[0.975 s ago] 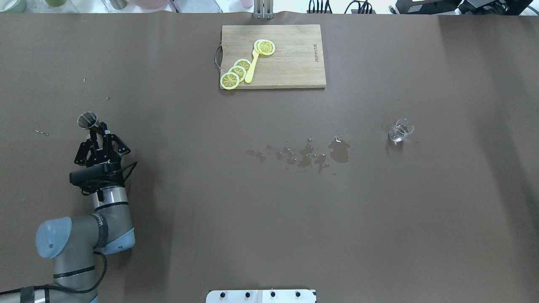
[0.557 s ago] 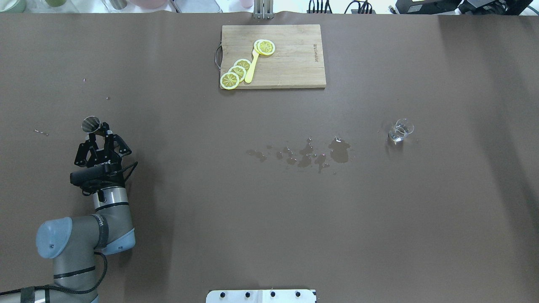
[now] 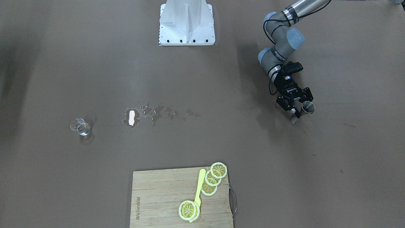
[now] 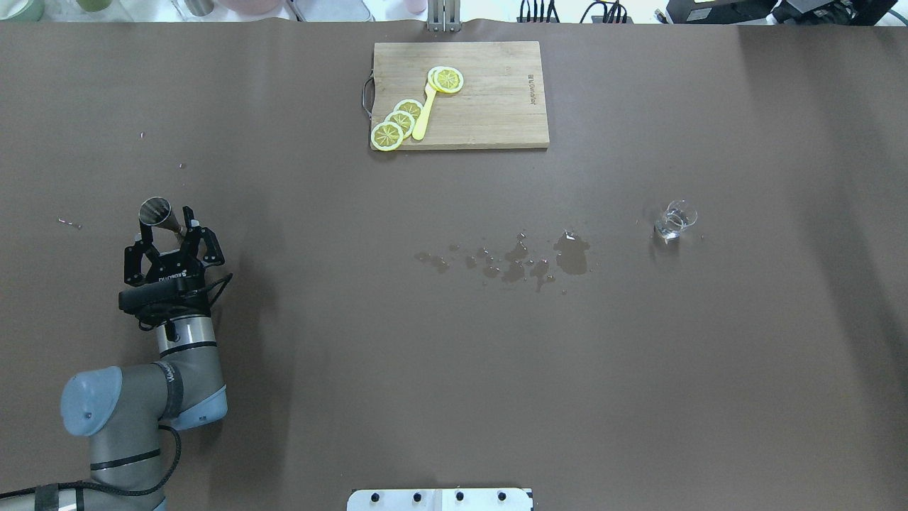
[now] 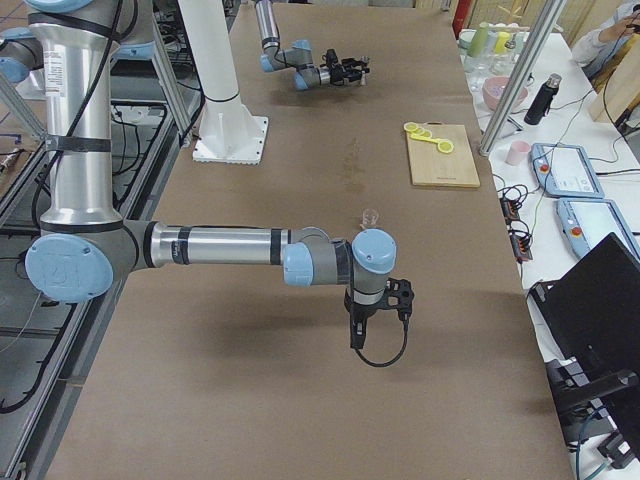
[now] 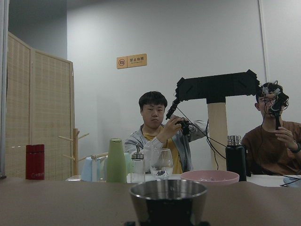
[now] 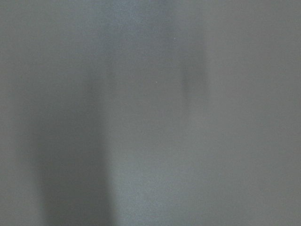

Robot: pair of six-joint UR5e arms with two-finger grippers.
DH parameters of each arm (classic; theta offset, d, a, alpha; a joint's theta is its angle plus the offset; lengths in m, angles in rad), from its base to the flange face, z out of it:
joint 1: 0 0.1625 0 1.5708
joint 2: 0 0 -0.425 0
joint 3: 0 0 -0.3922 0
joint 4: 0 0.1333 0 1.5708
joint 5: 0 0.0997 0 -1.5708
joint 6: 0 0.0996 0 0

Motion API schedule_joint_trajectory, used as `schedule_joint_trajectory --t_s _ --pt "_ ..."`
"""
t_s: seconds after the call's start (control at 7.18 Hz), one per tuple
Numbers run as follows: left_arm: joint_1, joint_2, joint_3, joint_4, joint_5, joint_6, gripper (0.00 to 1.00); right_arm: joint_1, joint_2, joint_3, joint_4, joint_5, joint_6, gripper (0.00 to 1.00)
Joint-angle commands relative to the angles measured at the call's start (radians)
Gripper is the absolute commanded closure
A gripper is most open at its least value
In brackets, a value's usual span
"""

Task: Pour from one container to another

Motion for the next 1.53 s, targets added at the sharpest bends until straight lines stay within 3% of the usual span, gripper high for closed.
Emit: schedule_joint_trajectory --t_s 0.0,1.11,1.39 --pt "0.0 0.0 -0.002 0.001 0.007 0.0 0.01 0.0 0.0 0.0 0.001 0.0 0.001 0.0" --pt "0.043 0.015 -0.068 0.073 0.017 -0.031 0.01 0.0 0.002 0.0 0.003 0.003 0.002 0.0" --pt "0.061 0.035 -0.085 0.119 0.06 -0.093 0.01 0.0 0.002 0.0 0.003 0.002 0.002 0.0"
